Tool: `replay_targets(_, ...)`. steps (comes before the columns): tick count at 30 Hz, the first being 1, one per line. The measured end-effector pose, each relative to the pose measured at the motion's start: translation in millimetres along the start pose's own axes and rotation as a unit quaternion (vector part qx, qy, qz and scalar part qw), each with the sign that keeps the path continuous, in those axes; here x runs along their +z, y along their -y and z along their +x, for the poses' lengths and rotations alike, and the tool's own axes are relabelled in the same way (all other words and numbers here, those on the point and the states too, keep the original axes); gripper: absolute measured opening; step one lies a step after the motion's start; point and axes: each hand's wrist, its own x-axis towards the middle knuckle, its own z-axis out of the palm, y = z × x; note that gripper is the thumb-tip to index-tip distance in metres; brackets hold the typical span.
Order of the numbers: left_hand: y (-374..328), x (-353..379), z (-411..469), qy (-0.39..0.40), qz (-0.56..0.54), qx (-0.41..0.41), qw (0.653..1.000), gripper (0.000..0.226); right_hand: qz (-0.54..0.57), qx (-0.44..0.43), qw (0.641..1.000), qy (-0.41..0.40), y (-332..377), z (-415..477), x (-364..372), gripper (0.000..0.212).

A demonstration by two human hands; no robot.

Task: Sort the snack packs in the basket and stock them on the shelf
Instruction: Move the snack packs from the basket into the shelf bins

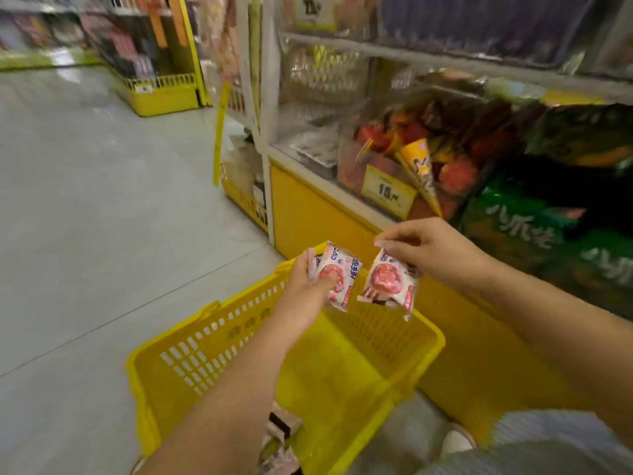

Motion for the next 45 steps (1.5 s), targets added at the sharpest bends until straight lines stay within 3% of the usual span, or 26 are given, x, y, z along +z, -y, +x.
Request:
replay_targets(4, -55.0, 24.7, -32.8, 0.072, -0.033, 0.056, 0.995, 0.066, 0.037, -0.059, 0.993, -0.093, 43.3, -38.6, -26.8, 0.009)
replay_targets(9, -112.7, 56.6, -76.6, 0.121, -0.062, 0.136, 0.981, 0.059, 0.053, -0.108, 0.971, -0.206, 77.1, -75.8, -46.4, 0.007)
replay_targets(14, -151.1, 78.1, -113.2, 0.149, -0.013, 0.196, 0.969, 0.100, 0.120, -0.126, 0.948, -0.266, 103.8, -108.3, -68.9, 0.011)
replay_targets(18, -169.1, 95.6, -129.2, 0.149, -0.038, 0.256, 0.954, 0.087, 0.240, -0.129, 0.899, -0.341, 110.5, -126.9, -85.8, 0.007)
replay_targets(20, -179.7, 105.6, -136.4, 0.146, -0.067, 0.271, 0.949, 0.082, 0.272, -0.143, 0.888, -0.341, 107.8, -139.6, -90.3, 0.023)
replay_targets(22, -191.8, 117.2, -143.2, 0.149, -0.098, 0.277, 0.944, 0.086, 0.294, -0.177, 0.897, -0.278, 103.2, -154.0, -91.1, 0.042)
replay_targets(25, -210.2, 137.3, -152.2, 0.183, -0.102, 0.285, 0.935, 0.087, 0.243, -0.223, 0.913, -0.240, 101.9, -173.3, -99.3, 0.040)
replay_targets(30, -240.8, 179.0, -167.0, 0.292, -0.084, 0.285, 0.909, 0.082, 0.212, -0.212, 0.912, -0.279, 102.1, -201.8, -146.1, 0.031)
replay_targets(34, -269.7, 216.6, -183.0, 0.327, -0.075, 0.306, 0.891, 0.090, 0.193, -0.206, 0.907, -0.314, 106.7, -227.3, -184.8, 0.030)
replay_targets(40, -300.0, 287.0, -195.5, 0.336, -0.096, 0.319, 0.881, 0.058, 0.150, -0.186, 0.885, -0.401, 100.2, -273.8, -227.5, 0.074)
replay_targets(45, -313.3, 339.6, -216.0, 0.421, -0.012, 0.317, 0.850, 0.059, 0.090, -0.183, 0.871, -0.446, 89.1, -316.8, -264.8, 0.050)
